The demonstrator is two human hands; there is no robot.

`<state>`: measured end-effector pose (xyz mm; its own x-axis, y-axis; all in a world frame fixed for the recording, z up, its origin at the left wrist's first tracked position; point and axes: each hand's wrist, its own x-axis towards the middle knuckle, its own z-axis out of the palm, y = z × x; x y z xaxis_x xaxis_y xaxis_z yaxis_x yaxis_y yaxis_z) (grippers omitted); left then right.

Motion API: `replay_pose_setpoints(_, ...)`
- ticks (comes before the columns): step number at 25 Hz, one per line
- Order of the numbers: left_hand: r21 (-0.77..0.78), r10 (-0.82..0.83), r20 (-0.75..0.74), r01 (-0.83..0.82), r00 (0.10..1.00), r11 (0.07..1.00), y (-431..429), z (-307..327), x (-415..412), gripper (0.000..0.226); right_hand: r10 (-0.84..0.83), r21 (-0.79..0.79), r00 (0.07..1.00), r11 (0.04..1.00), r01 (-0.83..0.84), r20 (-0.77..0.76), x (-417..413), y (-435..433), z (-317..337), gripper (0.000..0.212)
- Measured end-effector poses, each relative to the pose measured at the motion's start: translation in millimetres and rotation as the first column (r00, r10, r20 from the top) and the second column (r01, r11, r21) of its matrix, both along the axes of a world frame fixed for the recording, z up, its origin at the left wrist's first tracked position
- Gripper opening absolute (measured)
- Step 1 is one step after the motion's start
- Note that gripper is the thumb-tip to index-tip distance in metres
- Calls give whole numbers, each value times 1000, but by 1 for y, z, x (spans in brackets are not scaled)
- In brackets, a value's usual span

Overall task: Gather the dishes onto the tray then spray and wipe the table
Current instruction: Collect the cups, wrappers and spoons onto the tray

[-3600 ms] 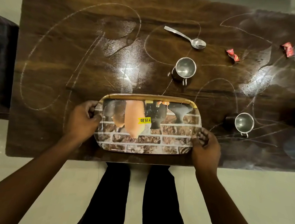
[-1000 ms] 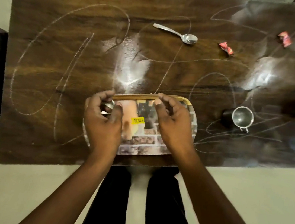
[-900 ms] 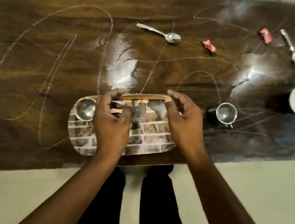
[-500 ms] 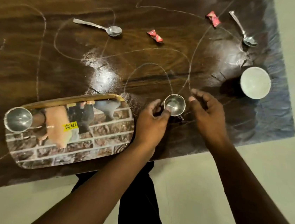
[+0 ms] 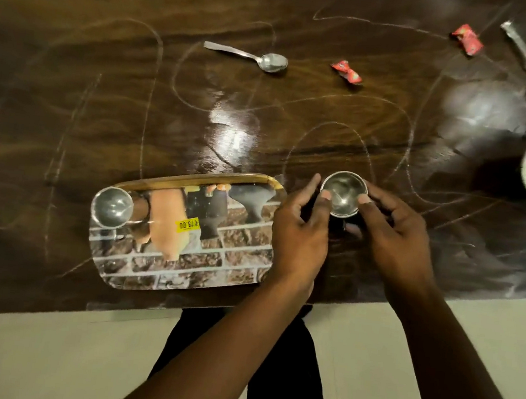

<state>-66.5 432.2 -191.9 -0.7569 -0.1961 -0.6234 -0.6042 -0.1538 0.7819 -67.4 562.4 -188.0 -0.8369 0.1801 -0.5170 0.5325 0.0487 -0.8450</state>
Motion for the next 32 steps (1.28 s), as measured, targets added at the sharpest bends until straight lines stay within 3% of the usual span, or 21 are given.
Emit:
replay_pose_setpoints(7, -26, 385, -24, -386, 922, 922, -141, 19, 29, 30, 117, -186, 992, 977, -104, 57, -1, -149, 12, 21)
replay_pose_setpoints(12, 106, 576, 76, -581, 814, 807, -187, -4, 53, 33, 60, -178, 987, 983, -33, 149, 8, -216, -7, 11)
replay_pose_setpoints(17, 155, 660, 182, -684, 729, 713, -193, -18, 55, 30, 50, -93, 989, 995, -37, 139, 18, -239, -21, 15)
replay_pose_setpoints(21, 144, 684, 183, -707, 707, 692, -197, -27, 48, 29, 59, -15, 991, 998, -58, 121, 17, -246, -26, 20)
replay_pose_setpoints(25, 124, 693, 203, -720, 692, 683, -198, -28, 46, 27, 105, 53, 991, 993, -109, 83, 16, -247, -29, 10)
replay_pose_setpoints(29, 95, 698, 230, -729, 678, 678, -195, -25, 45, 26, 103, 54, 992, 993, -107, 69, 16, -245, -30, 20)
replay_pose_setpoints(32, 86, 697, 243, -731, 674, 677, -195, -18, 42, 28, 110, 59, 991, 992, -115, 83, 16, -246, -27, 41)
